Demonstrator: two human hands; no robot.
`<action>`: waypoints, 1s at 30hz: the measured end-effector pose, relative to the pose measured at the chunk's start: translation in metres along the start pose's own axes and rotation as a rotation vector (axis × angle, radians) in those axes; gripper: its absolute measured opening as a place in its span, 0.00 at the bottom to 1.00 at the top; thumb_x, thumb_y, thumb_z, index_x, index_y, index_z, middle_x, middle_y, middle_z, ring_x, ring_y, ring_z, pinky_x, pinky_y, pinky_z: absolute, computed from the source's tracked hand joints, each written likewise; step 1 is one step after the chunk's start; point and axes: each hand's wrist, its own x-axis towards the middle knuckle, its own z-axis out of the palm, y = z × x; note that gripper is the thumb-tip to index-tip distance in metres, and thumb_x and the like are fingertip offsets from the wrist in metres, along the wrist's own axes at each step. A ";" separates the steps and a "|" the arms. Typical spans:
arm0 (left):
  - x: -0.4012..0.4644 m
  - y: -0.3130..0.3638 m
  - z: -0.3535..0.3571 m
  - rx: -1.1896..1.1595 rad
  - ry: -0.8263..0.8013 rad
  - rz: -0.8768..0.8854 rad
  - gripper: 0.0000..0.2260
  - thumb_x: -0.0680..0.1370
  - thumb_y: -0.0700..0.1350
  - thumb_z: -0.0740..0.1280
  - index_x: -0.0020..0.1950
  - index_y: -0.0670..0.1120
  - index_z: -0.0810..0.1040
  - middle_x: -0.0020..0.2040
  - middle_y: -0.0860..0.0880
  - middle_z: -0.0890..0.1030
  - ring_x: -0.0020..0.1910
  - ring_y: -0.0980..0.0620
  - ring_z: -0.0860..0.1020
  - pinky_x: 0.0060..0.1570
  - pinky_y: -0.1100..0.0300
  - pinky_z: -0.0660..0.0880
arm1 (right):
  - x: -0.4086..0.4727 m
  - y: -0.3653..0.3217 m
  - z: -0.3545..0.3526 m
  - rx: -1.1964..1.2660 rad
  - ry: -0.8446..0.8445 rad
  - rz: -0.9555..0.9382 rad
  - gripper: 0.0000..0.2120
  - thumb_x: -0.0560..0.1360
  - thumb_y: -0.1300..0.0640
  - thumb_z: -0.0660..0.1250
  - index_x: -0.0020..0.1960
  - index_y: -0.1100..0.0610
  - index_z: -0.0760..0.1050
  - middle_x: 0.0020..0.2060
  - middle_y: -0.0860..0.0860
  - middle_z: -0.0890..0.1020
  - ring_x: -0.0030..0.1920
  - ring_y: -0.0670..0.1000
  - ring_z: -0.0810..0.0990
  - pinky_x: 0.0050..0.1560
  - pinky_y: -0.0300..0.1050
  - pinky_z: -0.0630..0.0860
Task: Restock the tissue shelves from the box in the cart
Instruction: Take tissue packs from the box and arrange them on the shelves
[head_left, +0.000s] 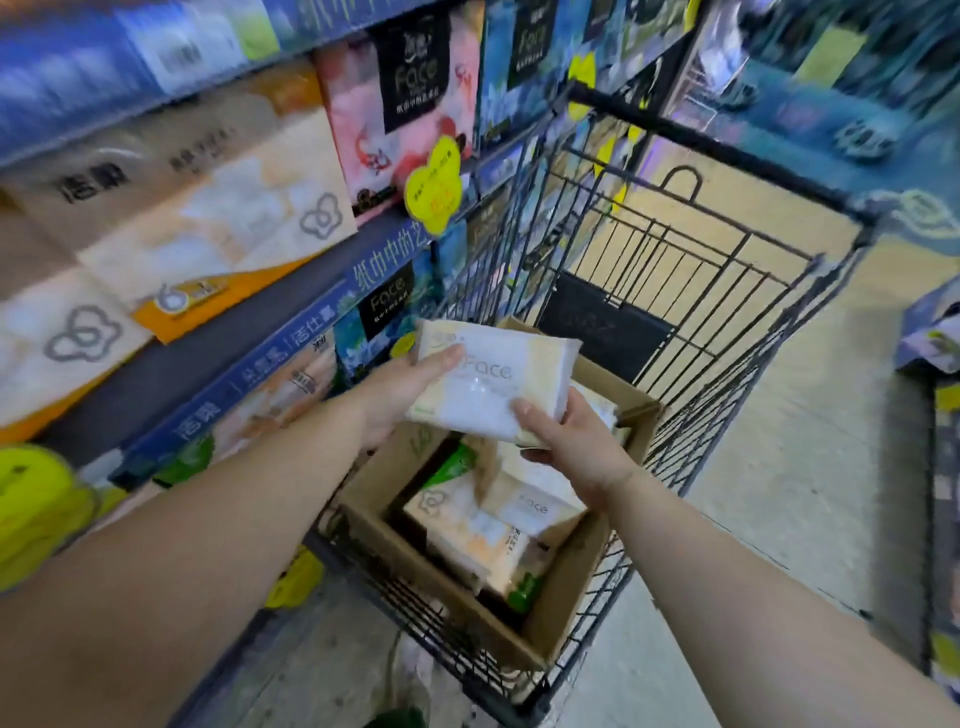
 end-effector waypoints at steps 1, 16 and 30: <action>-0.014 0.008 -0.001 -0.023 -0.025 0.020 0.13 0.77 0.54 0.65 0.59 0.51 0.77 0.53 0.48 0.83 0.51 0.47 0.81 0.56 0.50 0.76 | -0.008 -0.012 0.003 -0.007 0.005 -0.024 0.19 0.75 0.48 0.70 0.63 0.50 0.70 0.54 0.48 0.82 0.51 0.50 0.82 0.46 0.46 0.79; -0.333 -0.029 -0.044 0.047 0.811 0.363 0.34 0.76 0.70 0.51 0.69 0.47 0.70 0.62 0.51 0.73 0.62 0.46 0.72 0.57 0.55 0.69 | -0.195 -0.084 0.166 -0.081 -0.229 -0.358 0.32 0.73 0.29 0.54 0.63 0.53 0.73 0.55 0.54 0.82 0.51 0.55 0.82 0.50 0.55 0.80; -0.681 -0.170 -0.176 -0.115 1.372 0.529 0.21 0.77 0.65 0.58 0.55 0.49 0.75 0.51 0.58 0.78 0.52 0.56 0.75 0.51 0.63 0.70 | -0.414 -0.069 0.478 -0.140 -0.716 -0.587 0.17 0.81 0.42 0.51 0.53 0.50 0.74 0.46 0.49 0.83 0.41 0.48 0.82 0.34 0.41 0.80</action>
